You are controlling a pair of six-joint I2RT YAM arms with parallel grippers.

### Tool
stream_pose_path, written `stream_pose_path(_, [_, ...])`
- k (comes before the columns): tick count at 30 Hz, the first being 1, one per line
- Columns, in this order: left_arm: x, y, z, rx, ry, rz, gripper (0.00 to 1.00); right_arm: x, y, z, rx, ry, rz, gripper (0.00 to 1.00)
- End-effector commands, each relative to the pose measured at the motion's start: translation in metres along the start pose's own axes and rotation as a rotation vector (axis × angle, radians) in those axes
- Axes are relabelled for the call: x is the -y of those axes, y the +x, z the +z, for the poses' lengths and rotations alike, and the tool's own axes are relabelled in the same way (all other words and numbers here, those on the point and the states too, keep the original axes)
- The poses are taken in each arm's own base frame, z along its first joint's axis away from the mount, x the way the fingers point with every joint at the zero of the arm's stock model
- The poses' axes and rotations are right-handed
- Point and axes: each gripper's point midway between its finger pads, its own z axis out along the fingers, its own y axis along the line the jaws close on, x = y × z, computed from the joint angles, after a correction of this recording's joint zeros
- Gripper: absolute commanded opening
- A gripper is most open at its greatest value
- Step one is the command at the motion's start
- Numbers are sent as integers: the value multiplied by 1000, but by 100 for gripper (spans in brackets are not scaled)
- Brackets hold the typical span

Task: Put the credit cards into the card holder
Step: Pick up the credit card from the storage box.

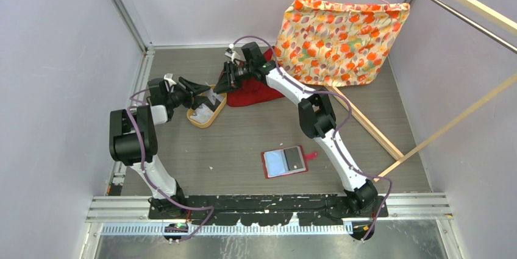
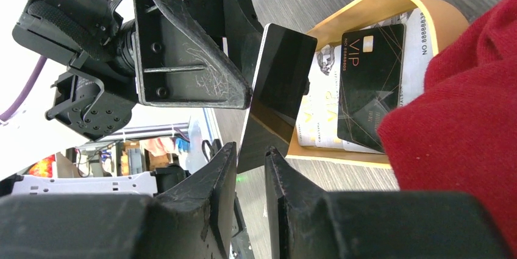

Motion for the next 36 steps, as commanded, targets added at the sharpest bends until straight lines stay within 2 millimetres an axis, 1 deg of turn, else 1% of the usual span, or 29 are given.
stream_pose_path(1, [6, -2, -1, -7, 39, 18, 11, -17, -12, -4, 32, -32, -19, 29])
stream_pose_path(7, [7, -2, -1, -7, 45, 19, 11, -17, -12, -4, 33, -35, -11, 28])
stream_pose_path(22, [9, -1, -1, -12, 70, 21, 10, 1, -10, -5, 36, 31, 1, 11])
stream_pose_path(28, [10, -1, -1, -13, 77, 18, 10, 6, -10, -7, 37, 54, -7, 11])
stream_pose_path(33, [10, -1, -1, -13, 77, 16, 10, 9, -9, -7, 32, 68, -30, 14])
stream_pose_path(36, [10, -1, -1, -12, 78, 14, 10, 11, -8, -5, 28, 67, -34, 15])
